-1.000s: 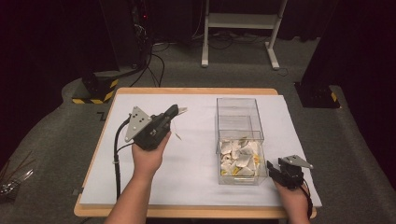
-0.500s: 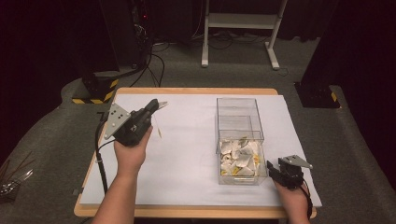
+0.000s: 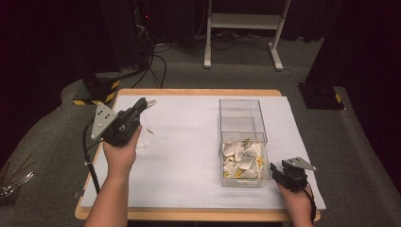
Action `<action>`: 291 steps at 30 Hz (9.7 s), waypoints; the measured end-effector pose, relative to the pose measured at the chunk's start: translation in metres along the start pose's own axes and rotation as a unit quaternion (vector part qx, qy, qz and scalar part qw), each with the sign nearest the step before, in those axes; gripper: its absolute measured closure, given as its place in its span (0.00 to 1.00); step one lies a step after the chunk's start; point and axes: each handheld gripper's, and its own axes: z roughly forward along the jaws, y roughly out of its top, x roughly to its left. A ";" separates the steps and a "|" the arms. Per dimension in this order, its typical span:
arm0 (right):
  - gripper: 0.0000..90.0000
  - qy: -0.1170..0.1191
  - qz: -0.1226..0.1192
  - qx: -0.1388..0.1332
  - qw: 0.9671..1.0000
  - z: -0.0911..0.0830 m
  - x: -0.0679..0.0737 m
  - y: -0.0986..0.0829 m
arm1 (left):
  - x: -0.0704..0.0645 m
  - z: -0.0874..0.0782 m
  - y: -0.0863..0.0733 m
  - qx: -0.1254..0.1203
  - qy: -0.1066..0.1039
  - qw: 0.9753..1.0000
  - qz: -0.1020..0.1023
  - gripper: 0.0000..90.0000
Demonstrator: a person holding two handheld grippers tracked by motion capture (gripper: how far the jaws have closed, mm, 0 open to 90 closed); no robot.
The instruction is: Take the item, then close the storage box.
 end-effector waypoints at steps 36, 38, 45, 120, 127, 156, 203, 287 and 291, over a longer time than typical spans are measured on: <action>0.56 -0.005 0.002 0.002 1.000 0.000 0.001 0.000 | 0.033 -0.016 -0.009 -0.005 0.040 0.999 -0.012 1.00; 0.56 -0.005 0.002 0.001 1.000 0.000 0.001 0.000 | 0.033 -0.016 -0.012 -0.003 0.039 0.999 -0.016 1.00; 0.56 -0.005 0.002 0.001 1.000 0.000 0.001 0.000 | 0.035 -0.014 -0.026 0.004 0.035 0.999 -0.026 1.00; 0.56 -0.006 0.000 0.003 1.000 0.000 0.001 0.000 | 0.069 -0.008 -0.129 0.127 0.080 0.984 -0.097 0.92; 0.56 -0.006 -0.001 0.003 1.000 0.000 0.001 0.000 | 0.065 -0.008 -0.126 0.124 0.074 0.986 -0.086 0.88; 0.55 0.001 0.004 -0.001 1.000 -0.001 0.000 0.000 | 0.012 -0.011 -0.132 0.170 0.039 0.984 -0.021 0.80; 0.49 0.045 -0.005 -0.022 0.999 -0.024 0.004 0.002 | -0.015 -0.012 -0.192 0.319 0.023 0.947 0.025 0.43; 0.39 0.141 -0.057 -0.074 0.986 -0.060 0.055 -0.016 | -0.017 -0.013 -0.193 0.323 0.027 0.946 0.025 0.41; 0.39 0.137 -0.057 -0.076 0.986 -0.058 0.056 -0.014 | -0.018 -0.013 -0.193 0.323 0.027 0.945 0.027 0.41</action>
